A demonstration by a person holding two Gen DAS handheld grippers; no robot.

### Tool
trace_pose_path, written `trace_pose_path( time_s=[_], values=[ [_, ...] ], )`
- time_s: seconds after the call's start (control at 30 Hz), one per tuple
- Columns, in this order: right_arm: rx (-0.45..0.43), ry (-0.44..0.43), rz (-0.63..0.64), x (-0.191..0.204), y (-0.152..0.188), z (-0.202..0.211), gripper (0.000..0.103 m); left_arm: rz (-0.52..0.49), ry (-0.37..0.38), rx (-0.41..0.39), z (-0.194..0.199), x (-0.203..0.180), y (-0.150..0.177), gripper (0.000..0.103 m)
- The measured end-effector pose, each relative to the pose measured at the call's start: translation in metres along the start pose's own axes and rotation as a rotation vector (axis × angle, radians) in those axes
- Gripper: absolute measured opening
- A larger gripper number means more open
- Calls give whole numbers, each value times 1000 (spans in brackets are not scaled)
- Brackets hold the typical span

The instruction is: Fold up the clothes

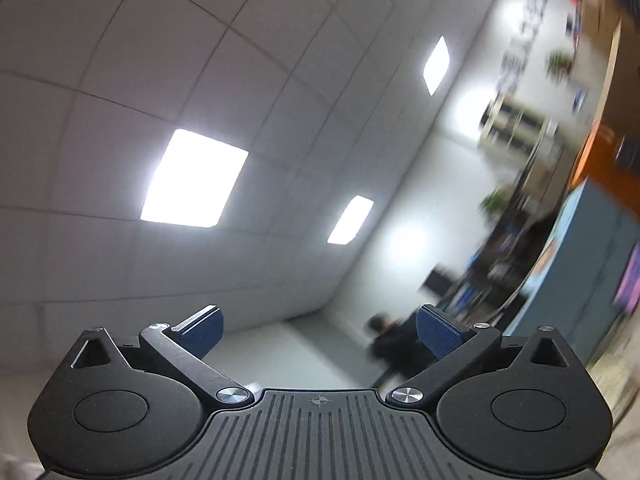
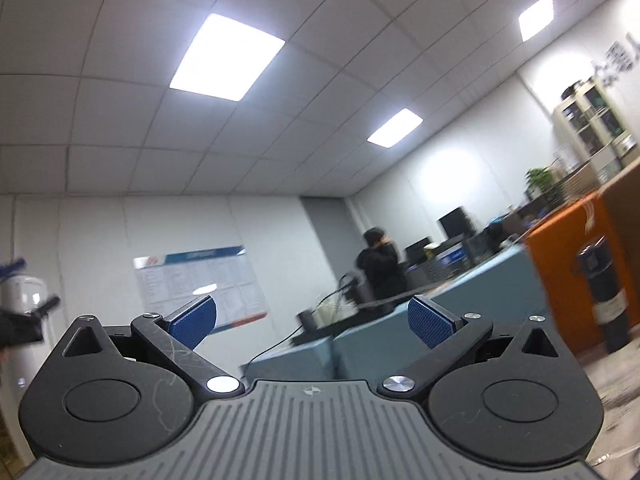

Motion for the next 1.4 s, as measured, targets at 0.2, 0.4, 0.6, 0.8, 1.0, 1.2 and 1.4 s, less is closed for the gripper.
trace_pose_path(
  time_s=[0.2, 0.4, 0.6, 0.8, 1.0, 1.2, 1.4],
  values=[
    [-140, 181, 141, 0, -84, 71, 103, 359, 249, -234, -57, -75, -35, 103],
    [-129, 376, 135, -37, -105, 94, 103, 755, 511, -283, -147, -161, -43, 103],
    [-114, 562, 108, -112, -77, 64, 103, 1037, 666, -213, -211, -263, -53, 103],
    [-65, 648, 180, -152, -41, 5, 103, 1116, 816, -205, -234, -324, -80, 103],
    [-70, 719, 235, -175, -33, -30, 103, 1141, 835, -106, -253, -360, -78, 103],
    [-58, 934, 214, -245, 8, -46, 103, 1076, 854, -38, -260, -389, -71, 103],
    [-71, 1047, 176, -298, 30, -59, 103, 1059, 866, 25, -263, -407, -49, 103]
  ],
)
Point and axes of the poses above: each gripper's, at about its wrist camera, not at the fingertips, and z roughly against the way its jaws point, x to its left, y to its underside, the point moved 7 cm from there along -z, roughly the way its jaws point, and after that the axes turned 10 degrees about -z, right-handed, at the moved point
